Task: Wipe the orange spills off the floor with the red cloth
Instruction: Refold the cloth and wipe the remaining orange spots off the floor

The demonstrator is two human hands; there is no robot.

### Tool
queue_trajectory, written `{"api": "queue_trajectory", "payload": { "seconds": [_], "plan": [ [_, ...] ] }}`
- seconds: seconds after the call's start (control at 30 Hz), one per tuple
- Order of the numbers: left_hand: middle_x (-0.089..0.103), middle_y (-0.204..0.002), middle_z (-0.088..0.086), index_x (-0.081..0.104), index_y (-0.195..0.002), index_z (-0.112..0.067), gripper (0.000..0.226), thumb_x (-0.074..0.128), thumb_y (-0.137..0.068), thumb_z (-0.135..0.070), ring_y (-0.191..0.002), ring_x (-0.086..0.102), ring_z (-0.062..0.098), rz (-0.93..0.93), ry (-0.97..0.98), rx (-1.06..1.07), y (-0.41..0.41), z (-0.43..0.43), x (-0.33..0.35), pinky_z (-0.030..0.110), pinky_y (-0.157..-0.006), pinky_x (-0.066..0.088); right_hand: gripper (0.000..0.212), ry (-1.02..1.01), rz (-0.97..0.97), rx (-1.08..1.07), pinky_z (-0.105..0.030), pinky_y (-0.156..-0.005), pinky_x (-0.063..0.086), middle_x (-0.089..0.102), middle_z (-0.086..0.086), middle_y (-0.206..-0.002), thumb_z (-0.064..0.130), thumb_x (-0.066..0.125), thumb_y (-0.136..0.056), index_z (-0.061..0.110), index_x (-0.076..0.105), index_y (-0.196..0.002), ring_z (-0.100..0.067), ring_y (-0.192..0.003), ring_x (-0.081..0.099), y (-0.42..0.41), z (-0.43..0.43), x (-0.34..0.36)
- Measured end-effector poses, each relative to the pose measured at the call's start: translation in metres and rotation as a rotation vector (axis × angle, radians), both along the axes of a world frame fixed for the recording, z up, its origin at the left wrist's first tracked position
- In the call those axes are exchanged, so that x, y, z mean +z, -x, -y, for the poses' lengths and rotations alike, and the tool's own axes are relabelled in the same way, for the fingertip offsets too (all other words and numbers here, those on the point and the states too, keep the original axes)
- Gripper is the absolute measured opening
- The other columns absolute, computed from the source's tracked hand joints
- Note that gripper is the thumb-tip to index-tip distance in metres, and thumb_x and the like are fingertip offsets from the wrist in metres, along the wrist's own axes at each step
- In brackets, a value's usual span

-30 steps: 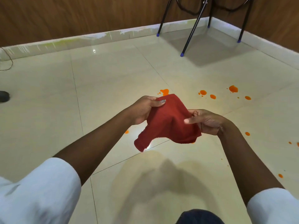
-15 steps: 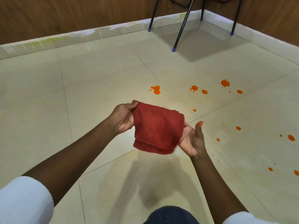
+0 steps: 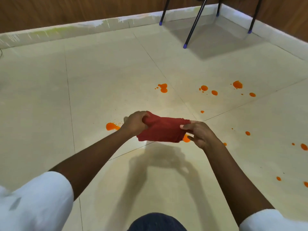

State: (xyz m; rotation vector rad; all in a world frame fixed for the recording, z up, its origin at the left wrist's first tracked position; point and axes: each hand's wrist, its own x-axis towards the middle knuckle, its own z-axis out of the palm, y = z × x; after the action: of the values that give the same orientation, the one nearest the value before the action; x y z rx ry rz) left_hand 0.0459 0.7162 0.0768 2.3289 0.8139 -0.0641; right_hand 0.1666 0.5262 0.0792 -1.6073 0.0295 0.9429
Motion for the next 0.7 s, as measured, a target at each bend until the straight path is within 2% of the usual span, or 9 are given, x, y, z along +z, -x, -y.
{"api": "queue_trajectory", "payload": {
  "seconds": [0.13, 0.23, 0.27, 0.33, 0.4, 0.47, 0.57, 0.63, 0.7],
  "plan": [
    [0.059, -0.101, 0.012, 0.066, -0.109, -0.013, 0.032, 0.057, -0.081, 0.000, -0.098, 0.051, 0.032, 0.053, -0.585, -0.238, 0.012, -0.015, -0.039, 0.036, -0.074, 0.034, 0.023, -0.022, 0.274, 0.085, -0.013, -0.062, 0.044, 0.067, -0.002, -0.080, -0.006, 0.064, -0.073, 0.010, 0.071, -0.086, -0.009, -0.070, 0.059, 0.022, -0.002, -0.014],
    [0.059, -0.094, 0.013, 0.067, -0.097, -0.006, 0.033, 0.062, -0.069, 0.011, -0.079, 0.057, 0.032, 0.125, -0.540, -0.306, 0.039, -0.019, -0.079, 0.030, -0.050, 0.036, 0.013, 0.064, 0.490, 0.136, -0.008, -0.058, 0.038, 0.066, -0.004, -0.077, -0.001, 0.066, -0.069, 0.011, 0.070, -0.075, -0.006, -0.066, 0.055, 0.063, 0.005, -0.055],
    [0.059, -0.101, 0.013, 0.065, -0.102, -0.007, 0.033, 0.059, -0.073, 0.009, -0.085, 0.058, 0.032, 0.058, -0.485, -0.362, 0.049, -0.014, -0.092, 0.032, -0.052, 0.041, 0.013, 0.149, 0.572, 0.191, -0.008, -0.060, 0.035, 0.066, -0.008, -0.081, 0.015, 0.062, -0.069, 0.007, 0.071, -0.076, -0.010, -0.071, 0.052, 0.080, 0.011, -0.070],
    [0.055, -0.120, 0.007, 0.060, -0.116, -0.014, 0.032, 0.050, -0.088, -0.004, -0.103, 0.054, 0.029, -0.072, -0.408, -0.423, 0.071, -0.010, -0.120, 0.036, -0.074, 0.047, 0.058, 0.290, 0.601, 0.336, -0.010, -0.072, 0.034, 0.062, -0.010, -0.094, 0.045, 0.040, -0.058, 0.006, 0.071, -0.088, -0.014, -0.084, 0.043, 0.114, 0.023, -0.108],
    [0.056, -0.124, 0.003, 0.058, -0.122, -0.023, 0.032, 0.043, -0.094, -0.025, -0.110, 0.054, 0.023, -0.120, -0.368, -0.384, 0.093, -0.007, -0.138, 0.032, -0.087, 0.044, 0.073, 0.422, 0.510, 0.512, -0.025, -0.084, 0.038, 0.061, -0.004, -0.098, 0.052, 0.027, -0.051, 0.012, 0.072, -0.091, -0.018, -0.095, 0.044, 0.134, 0.031, -0.136],
    [0.062, -0.122, 0.011, 0.066, -0.115, -0.021, 0.038, 0.037, -0.091, -0.028, -0.106, 0.061, 0.028, -0.099, -0.272, -0.360, 0.106, -0.012, -0.153, 0.035, -0.086, 0.052, 0.064, 0.545, 0.634, 0.610, -0.034, -0.082, 0.039, 0.067, -0.001, -0.091, 0.055, 0.029, -0.057, 0.015, 0.074, -0.079, -0.026, -0.098, 0.053, 0.140, 0.032, -0.140],
    [0.061, -0.123, 0.016, 0.069, -0.110, -0.018, 0.039, 0.038, -0.088, -0.024, -0.110, 0.061, 0.032, -0.075, -0.311, -0.390, 0.119, -0.021, -0.160, 0.039, -0.088, 0.050, 0.045, 0.698, 1.192, 0.459, -0.039, -0.072, 0.040, 0.060, -0.002, -0.062, 0.051, 0.043, -0.074, 0.014, 0.059, -0.054, -0.026, -0.067, 0.058, 0.132, 0.026, -0.129],
    [0.061, -0.125, 0.013, 0.065, -0.113, -0.021, 0.035, 0.043, -0.086, -0.025, -0.115, 0.058, 0.030, -0.062, -0.347, -0.410, 0.124, -0.020, -0.162, 0.040, -0.089, 0.050, 0.040, 0.684, 1.348, 0.396, -0.039, -0.075, 0.035, 0.056, -0.003, -0.063, 0.044, 0.046, -0.079, 0.013, 0.055, -0.056, -0.026, -0.067, 0.055, 0.125, 0.006, -0.118],
    [0.057, -0.130, 0.008, 0.058, -0.120, -0.022, 0.038, 0.042, -0.088, -0.033, -0.122, 0.052, 0.027, -0.050, -0.336, -0.392, 0.128, -0.016, -0.163, 0.040, -0.095, 0.047, 0.032, 0.540, 1.382, 0.529, -0.038, -0.081, 0.037, 0.062, -0.007, -0.082, 0.041, 0.046, -0.079, 0.013, 0.061, -0.070, -0.029, -0.082, 0.058, 0.116, -0.014, -0.128]
  ]
}}
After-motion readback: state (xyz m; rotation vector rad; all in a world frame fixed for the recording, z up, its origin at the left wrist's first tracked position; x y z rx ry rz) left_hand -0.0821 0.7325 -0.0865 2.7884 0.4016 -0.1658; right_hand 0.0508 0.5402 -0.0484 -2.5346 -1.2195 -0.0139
